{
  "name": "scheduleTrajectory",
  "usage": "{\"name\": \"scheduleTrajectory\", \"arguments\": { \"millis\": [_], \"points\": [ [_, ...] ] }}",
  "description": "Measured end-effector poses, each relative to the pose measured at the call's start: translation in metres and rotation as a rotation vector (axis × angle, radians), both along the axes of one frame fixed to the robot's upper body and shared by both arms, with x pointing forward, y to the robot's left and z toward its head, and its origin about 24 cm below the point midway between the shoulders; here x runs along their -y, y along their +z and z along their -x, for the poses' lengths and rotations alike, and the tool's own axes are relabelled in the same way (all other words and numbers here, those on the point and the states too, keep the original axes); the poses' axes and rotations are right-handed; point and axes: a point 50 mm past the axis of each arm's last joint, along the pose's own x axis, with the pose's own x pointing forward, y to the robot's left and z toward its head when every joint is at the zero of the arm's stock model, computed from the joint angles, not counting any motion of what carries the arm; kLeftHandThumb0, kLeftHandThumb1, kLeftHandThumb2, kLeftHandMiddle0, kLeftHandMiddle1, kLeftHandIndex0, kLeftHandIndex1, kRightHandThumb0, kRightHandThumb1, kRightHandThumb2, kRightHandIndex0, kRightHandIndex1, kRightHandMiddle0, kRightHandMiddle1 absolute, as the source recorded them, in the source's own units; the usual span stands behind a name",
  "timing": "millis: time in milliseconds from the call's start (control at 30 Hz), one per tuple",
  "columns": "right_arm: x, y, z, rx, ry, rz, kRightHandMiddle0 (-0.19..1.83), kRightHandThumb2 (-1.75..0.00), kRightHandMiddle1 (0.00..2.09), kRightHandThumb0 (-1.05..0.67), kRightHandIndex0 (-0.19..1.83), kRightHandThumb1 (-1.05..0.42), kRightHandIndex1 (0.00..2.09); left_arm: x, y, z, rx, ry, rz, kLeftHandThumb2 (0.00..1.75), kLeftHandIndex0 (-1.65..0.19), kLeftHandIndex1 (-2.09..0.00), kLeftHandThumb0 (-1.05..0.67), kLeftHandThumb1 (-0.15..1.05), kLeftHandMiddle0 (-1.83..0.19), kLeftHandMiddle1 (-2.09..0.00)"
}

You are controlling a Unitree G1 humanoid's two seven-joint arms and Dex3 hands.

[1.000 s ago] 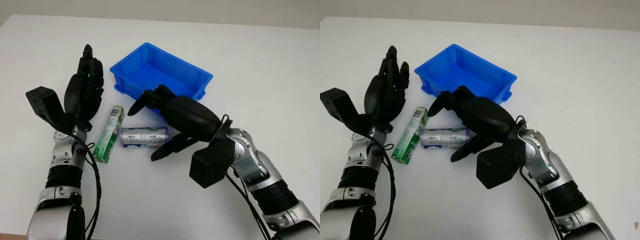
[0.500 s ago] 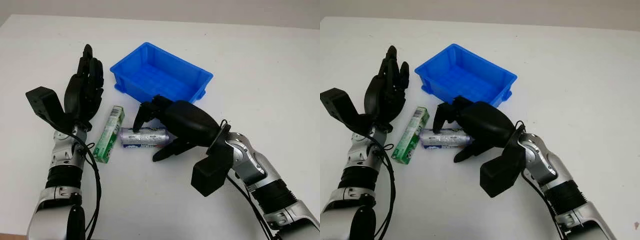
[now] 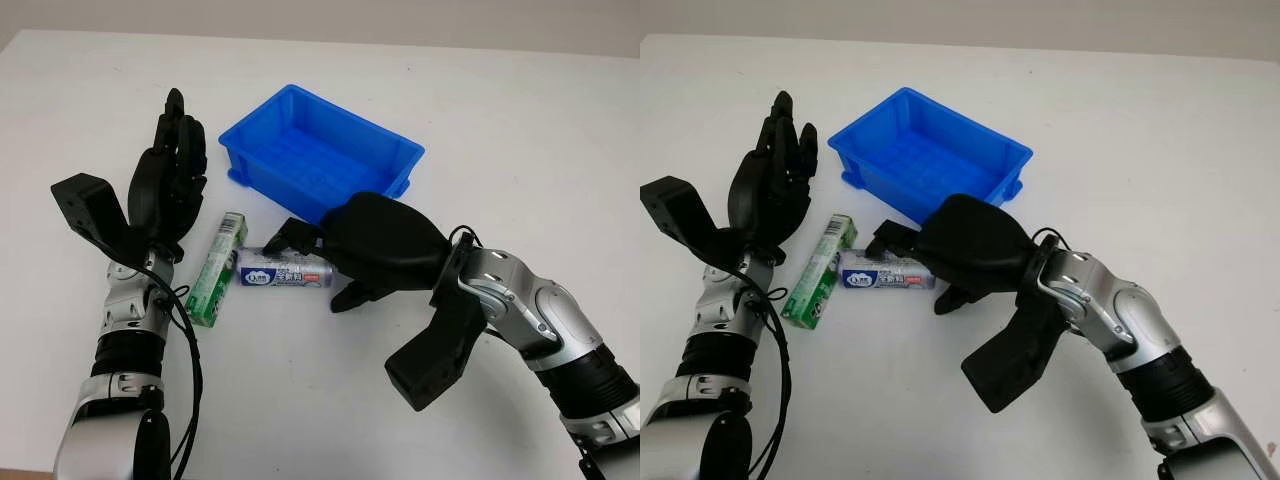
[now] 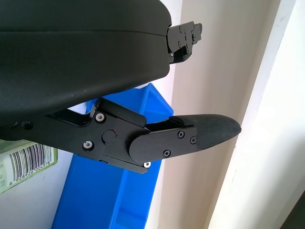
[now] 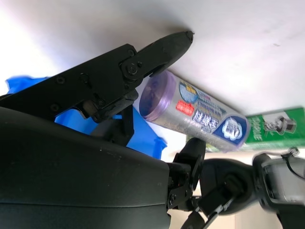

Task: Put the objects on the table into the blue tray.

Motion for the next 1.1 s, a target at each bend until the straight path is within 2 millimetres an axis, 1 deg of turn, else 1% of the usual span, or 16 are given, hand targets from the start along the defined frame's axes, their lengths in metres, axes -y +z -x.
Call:
{"name": "scheduleTrajectory", "arguments": {
  "millis": [33,67,133,200,233,267,367,433,533,667,700,767,833,933,1000,1100],
  "points": [
    [0.000,0.000,0.000,-0.022,0.003,-0.018,0.95,-0.05,0.79,-0.23,1.18,-0.78,1.14,0.000,0.000,0.000,0.000,0.000,0.000,0.55,0.19,0.00,-0.77,1.05,0.19,0.00],
    [0.000,0.000,0.000,-0.042,0.004,-0.033,0.95,-0.06,0.82,-0.19,1.14,-0.78,1.17,0.000,0.000,0.000,0.000,0.000,0.000,0.55,0.19,0.00,-0.77,1.05,0.19,0.00],
    [0.001,0.001,-0.001,-0.086,0.009,-0.078,0.89,-0.06,0.96,-0.13,1.10,-0.78,1.35,0.000,0.000,0.000,0.000,0.000,-0.001,0.55,0.19,0.00,-0.76,1.05,0.19,0.00],
    [0.001,0.001,-0.002,-0.115,0.016,-0.126,0.84,-0.06,1.03,-0.14,1.10,-0.79,1.48,0.000,0.000,0.000,0.000,-0.002,-0.001,0.55,0.19,0.00,-0.76,1.05,0.19,0.00],
    [0.001,0.001,-0.003,-0.122,0.019,-0.142,0.84,-0.05,1.07,-0.19,1.16,-0.76,1.66,0.000,-0.001,0.000,0.000,-0.003,-0.001,0.55,0.19,0.00,-0.76,1.05,0.19,0.00],
    [0.002,0.001,-0.004,-0.129,0.019,-0.157,0.84,-0.05,1.08,-0.22,1.18,-0.75,1.73,0.000,-0.001,0.000,0.000,-0.002,-0.001,0.55,0.19,0.00,-0.76,1.05,0.19,0.00],
    [0.004,0.000,-0.005,-0.127,0.020,-0.185,0.86,-0.04,1.13,-0.29,1.23,-0.73,1.83,0.000,-0.002,0.000,-0.004,-0.002,0.000,0.55,0.19,0.00,-0.76,1.05,0.19,0.00],
    [0.004,0.000,-0.005,-0.120,0.023,-0.199,0.87,-0.04,1.14,-0.30,1.23,-0.72,1.83,0.000,-0.002,0.000,-0.003,-0.006,-0.002,0.55,0.19,0.00,-0.76,1.05,0.19,0.00],
    [0.005,0.000,-0.006,-0.131,0.024,-0.197,0.83,-0.05,1.18,-0.27,1.18,-0.73,1.79,0.000,-0.003,0.000,-0.004,-0.007,-0.002,0.54,0.19,0.00,-0.75,1.05,0.19,0.00],
    [0.007,0.004,-0.006,-0.165,0.033,-0.212,0.81,-0.06,1.23,-0.25,1.14,-0.74,1.68,0.000,-0.005,0.000,-0.010,-0.006,-0.001,0.54,0.19,0.00,-0.75,1.05,0.19,0.00],
    [0.008,0.007,-0.006,-0.174,0.030,-0.215,0.80,-0.06,1.25,-0.22,1.09,-0.74,1.63,0.000,-0.005,0.000,-0.011,-0.006,-0.001,0.54,0.19,0.00,-0.75,1.05,0.19,0.00],
    [0.010,0.015,-0.006,-0.181,0.025,-0.211,0.79,-0.06,1.26,-0.19,1.02,-0.74,1.56,0.000,-0.005,0.000,-0.011,-0.006,-0.001,0.54,0.19,0.00,-0.75,1.05,0.19,0.00],
    [0.012,0.024,-0.004,-0.172,0.025,-0.208,0.79,-0.06,1.26,-0.18,0.99,-0.75,1.56,0.000,-0.005,0.000,-0.011,-0.006,-0.001,0.54,0.19,0.00,-0.75,1.05,0.19,0.00],
    [0.017,0.040,-0.001,-0.134,0.036,-0.243,0.83,-0.06,1.26,-0.24,0.96,-0.74,1.53,0.000,-0.005,0.000,-0.011,-0.006,0.000,0.53,0.19,0.00,-0.75,1.05,0.19,0.00],
    [0.021,0.051,0.003,-0.109,0.050,-0.275,0.78,-0.07,1.34,-0.23,0.91,-0.77,1.51,0.000,-0.005,0.000,-0.011,-0.006,0.000,0.53,0.19,0.00,-0.75,1.05,0.19,0.00],
    [0.025,0.068,0.009,-0.085,0.053,-0.287,0.75,-0.08,1.35,-0.24,0.87,-0.79,1.49,0.001,-0.004,-0.001,-0.008,-0.007,-0.001,0.53,0.19,0.00,-0.75,1.05,0.19,0.00]
  ]
}}
